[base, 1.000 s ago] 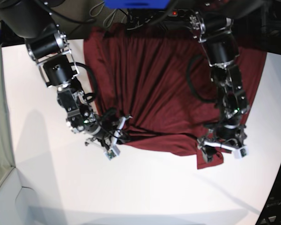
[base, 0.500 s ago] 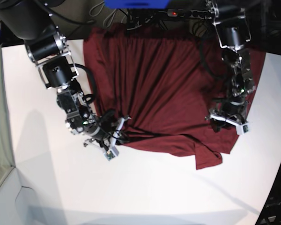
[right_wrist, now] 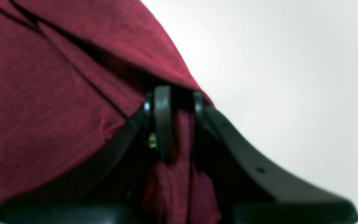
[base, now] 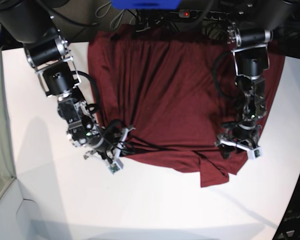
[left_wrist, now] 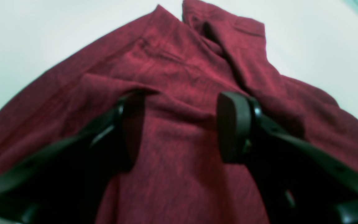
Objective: Layout the t-shirt on the table in an organized manner, then fold the t-shirt properly
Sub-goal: 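Hold the hem with both grippers and pull it apart to spread the shirt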
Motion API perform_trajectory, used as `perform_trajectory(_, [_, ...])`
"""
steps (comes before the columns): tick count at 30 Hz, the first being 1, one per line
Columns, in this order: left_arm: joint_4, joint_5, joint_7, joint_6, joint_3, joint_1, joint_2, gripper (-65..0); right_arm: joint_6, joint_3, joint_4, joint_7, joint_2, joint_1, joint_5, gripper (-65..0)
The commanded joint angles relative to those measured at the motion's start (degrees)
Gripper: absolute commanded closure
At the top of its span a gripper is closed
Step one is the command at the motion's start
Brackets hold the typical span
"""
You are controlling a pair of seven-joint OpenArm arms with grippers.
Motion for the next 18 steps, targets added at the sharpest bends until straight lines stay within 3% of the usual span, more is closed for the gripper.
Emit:
perform_trajectory(1, [-1.3, 0.7, 5.7, 1.5, 0.1, -0.1, 0.2, -37.0, -1.2, -0.1, 0.0, -3.3, 0.6, 0.5, -1.8, -7.8])
perform_trajectory(8, [-1.3, 0.7, 5.7, 1.6, 0.1, -0.7, 0.2, -37.0, -1.2, -0.1, 1.1, -3.3, 0.6, 0.4, -1.7, -7.7])
perform_trajectory(18, [-1.4, 0.8, 5.7, 1.6, 0.1, -0.9, 0.2, -37.0, -1.2, -0.3, 19.3, -3.3, 1.9, -7.7, -1.7, -8.1])
